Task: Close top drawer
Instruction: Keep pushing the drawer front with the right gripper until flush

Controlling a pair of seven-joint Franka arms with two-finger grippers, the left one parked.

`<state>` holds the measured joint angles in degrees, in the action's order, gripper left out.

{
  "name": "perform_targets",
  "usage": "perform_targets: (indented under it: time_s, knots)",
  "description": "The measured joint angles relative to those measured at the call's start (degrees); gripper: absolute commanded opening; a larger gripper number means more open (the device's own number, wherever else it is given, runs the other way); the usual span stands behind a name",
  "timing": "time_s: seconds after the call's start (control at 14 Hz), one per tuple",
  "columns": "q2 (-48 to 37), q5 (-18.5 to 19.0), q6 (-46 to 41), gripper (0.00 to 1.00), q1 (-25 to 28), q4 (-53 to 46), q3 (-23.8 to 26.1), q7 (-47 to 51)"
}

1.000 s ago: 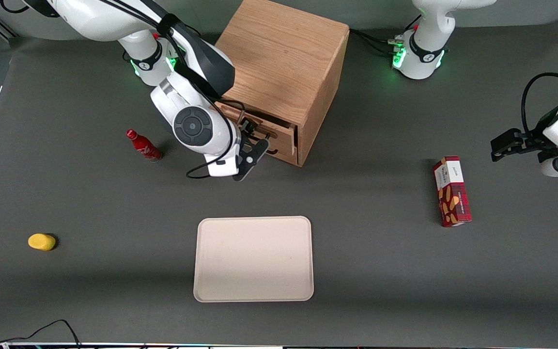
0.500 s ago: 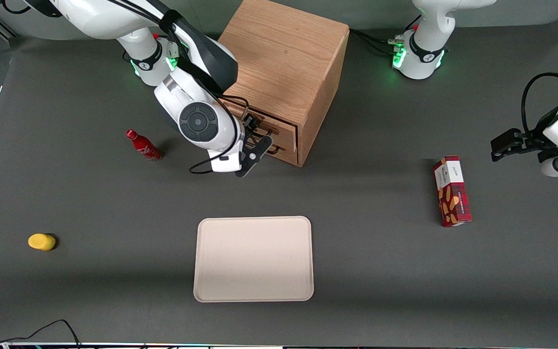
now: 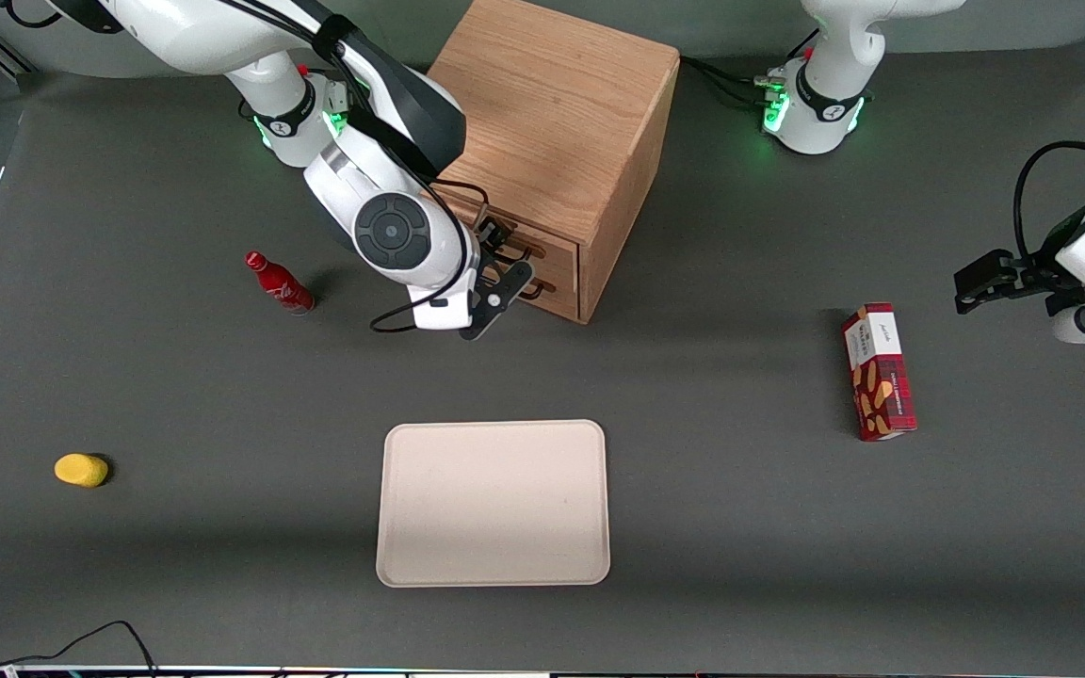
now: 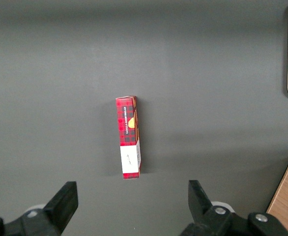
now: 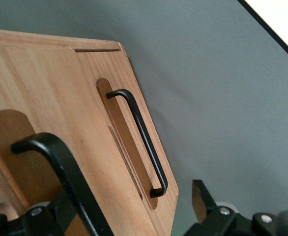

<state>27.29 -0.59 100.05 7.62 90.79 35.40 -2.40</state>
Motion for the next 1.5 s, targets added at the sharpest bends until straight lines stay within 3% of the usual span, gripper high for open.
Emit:
perform_targets:
  time_s: [1.07, 1.5]
  knots:
    - [0.01, 1.00, 0.00, 1.00, -0.52, 0.17, 1.74, 4.94]
    - [-0.47, 1.07, -7.69, 1.00, -0.99, -4.98, 2.77, 4.98]
